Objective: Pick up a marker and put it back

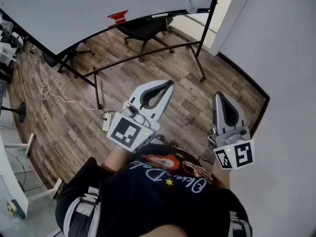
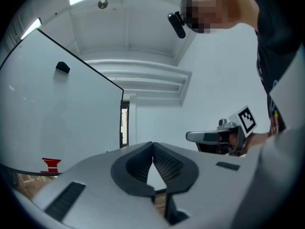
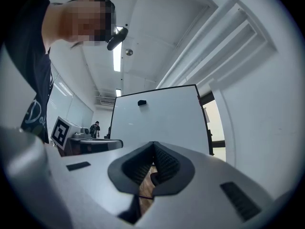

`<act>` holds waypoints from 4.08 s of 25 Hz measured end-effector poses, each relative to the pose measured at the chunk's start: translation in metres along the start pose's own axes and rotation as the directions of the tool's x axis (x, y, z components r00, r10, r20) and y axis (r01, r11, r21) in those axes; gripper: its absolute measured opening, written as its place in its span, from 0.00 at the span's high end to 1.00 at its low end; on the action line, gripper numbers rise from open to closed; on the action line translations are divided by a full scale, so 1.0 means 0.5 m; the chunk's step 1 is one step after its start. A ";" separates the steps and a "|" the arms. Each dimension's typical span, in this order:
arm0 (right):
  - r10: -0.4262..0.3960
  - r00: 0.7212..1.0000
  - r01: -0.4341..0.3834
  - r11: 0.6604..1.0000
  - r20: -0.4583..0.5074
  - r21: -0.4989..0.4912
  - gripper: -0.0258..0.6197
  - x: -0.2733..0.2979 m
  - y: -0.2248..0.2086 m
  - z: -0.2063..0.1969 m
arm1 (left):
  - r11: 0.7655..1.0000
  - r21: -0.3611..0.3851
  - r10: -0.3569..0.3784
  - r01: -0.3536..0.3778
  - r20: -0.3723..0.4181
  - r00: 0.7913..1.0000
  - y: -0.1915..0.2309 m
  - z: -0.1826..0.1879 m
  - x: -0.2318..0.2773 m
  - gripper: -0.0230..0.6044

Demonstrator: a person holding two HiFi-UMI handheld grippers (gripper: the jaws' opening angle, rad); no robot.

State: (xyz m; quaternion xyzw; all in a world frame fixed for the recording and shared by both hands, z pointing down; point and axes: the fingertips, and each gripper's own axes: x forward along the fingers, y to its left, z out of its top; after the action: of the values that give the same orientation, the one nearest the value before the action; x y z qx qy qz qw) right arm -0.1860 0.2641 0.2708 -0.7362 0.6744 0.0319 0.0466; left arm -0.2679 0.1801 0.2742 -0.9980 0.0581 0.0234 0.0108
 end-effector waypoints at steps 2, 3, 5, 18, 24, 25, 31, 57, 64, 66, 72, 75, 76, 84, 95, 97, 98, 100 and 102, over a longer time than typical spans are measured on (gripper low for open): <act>0.002 1.000 -0.002 1.000 0.004 -0.002 0.96 -0.003 -0.010 0.002 | 1.000 0.002 0.004 -0.004 0.002 1.000 -0.002 0.003 0.006 0.96; 0.003 1.000 -0.003 1.000 0.005 -0.003 0.96 -0.004 -0.015 0.003 | 1.000 0.005 0.006 -0.006 0.006 1.000 -0.004 0.007 0.010 0.96; 0.006 1.000 -0.006 1.000 0.006 -0.004 0.96 -0.007 -0.023 0.003 | 1.000 0.009 0.007 -0.007 -0.001 1.000 -0.009 0.008 0.015 0.96; 0.018 1.000 -0.018 1.000 0.007 0.013 0.96 -0.073 -0.057 -0.014 | 1.000 0.000 0.031 -0.031 -0.003 1.000 -0.073 -0.018 0.033 0.96; 0.007 1.000 -0.007 1.000 0.010 0.009 0.96 -0.069 -0.087 -0.016 | 1.000 -0.002 0.016 -0.016 0.014 1.000 -0.064 -0.025 0.067 0.96; 0.003 1.000 -0.003 1.000 0.009 0.009 0.96 -0.063 -0.094 -0.018 | 1.000 -0.004 0.011 -0.011 0.017 1.000 -0.060 -0.026 0.077 0.96; -0.028 1.000 0.029 1.000 0.007 -0.009 0.96 -0.011 -0.154 -0.022 | 1.000 -0.007 -0.028 0.028 0.034 0.999 -0.016 -0.035 0.155 0.96; -0.045 0.999 0.044 0.998 -0.029 -0.048 0.96 0.393 -0.375 -0.063 | 1.000 -0.015 -0.023 0.023 0.037 0.999 0.340 -0.067 0.440 0.96; -0.016 0.999 0.014 0.999 -0.049 -0.034 0.96 0.484 -0.407 -0.092 | 1.000 -0.024 0.012 -0.011 0.018 1.000 0.424 -0.088 0.482 0.96; -0.005 0.998 0.003 1.000 -0.058 -0.027 0.96 0.503 -0.417 -0.102 | 0.999 -0.023 0.023 -0.023 0.008 1.000 0.438 -0.097 0.491 0.96; 0.053 0.996 -0.054 0.998 -0.068 -0.012 0.96 0.557 -0.463 -0.118 | 0.995 -0.040 0.091 -0.092 -0.024 0.996 0.463 -0.120 0.516 0.96; 0.100 0.993 -0.100 0.995 -0.060 0.001 0.96 0.591 -0.505 -0.127 | 0.987 -0.033 0.159 -0.160 -0.034 0.987 0.485 -0.131 0.540 0.96; 0.119 0.991 -0.119 0.993 -0.058 0.006 0.96 0.605 -0.521 -0.129 | 0.982 -0.033 0.185 -0.186 -0.035 0.982 0.494 -0.134 0.551 0.96; 0.275 0.960 -0.274 0.962 -0.059 0.016 0.96 0.715 -0.632 -0.142 | 0.948 0.002 0.317 -0.317 -0.017 0.948 0.536 -0.124 0.673 0.96; 0.482 0.872 -0.482 0.876 -0.086 0.027 0.96 0.824 -0.743 -0.175 | 0.853 0.019 0.521 -0.521 -0.036 0.852 0.567 -0.141 0.782 0.96; 0.520 0.849 -0.520 0.854 -0.088 0.027 0.96 0.839 -0.749 -0.180 | 0.831 0.025 0.556 -0.556 -0.035 0.830 0.573 -0.142 0.791 0.96; 0.535 0.840 -0.535 0.844 -0.089 0.028 0.96 0.844 -0.751 -0.183 | 0.822 0.031 0.570 -0.569 -0.033 0.821 0.575 -0.142 0.796 0.96; 0.554 0.827 -0.555 0.832 -0.095 0.025 0.96 0.854 -0.756 -0.190 | 0.809 0.042 0.588 -0.586 -0.030 0.809 0.576 -0.142 0.804 0.96; 0.562 0.821 -0.563 0.826 -0.103 0.020 0.96 0.866 -0.759 -0.198 | 0.800 0.043 0.599 -0.598 -0.031 0.800 0.578 -0.142 0.808 0.96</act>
State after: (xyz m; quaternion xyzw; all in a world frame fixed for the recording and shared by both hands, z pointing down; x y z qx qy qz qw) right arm 0.2286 -0.1431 0.3311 -0.5054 0.8628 0.0097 -0.0044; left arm 0.1022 -0.1555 0.3203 -0.9286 0.3708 0.0033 0.0174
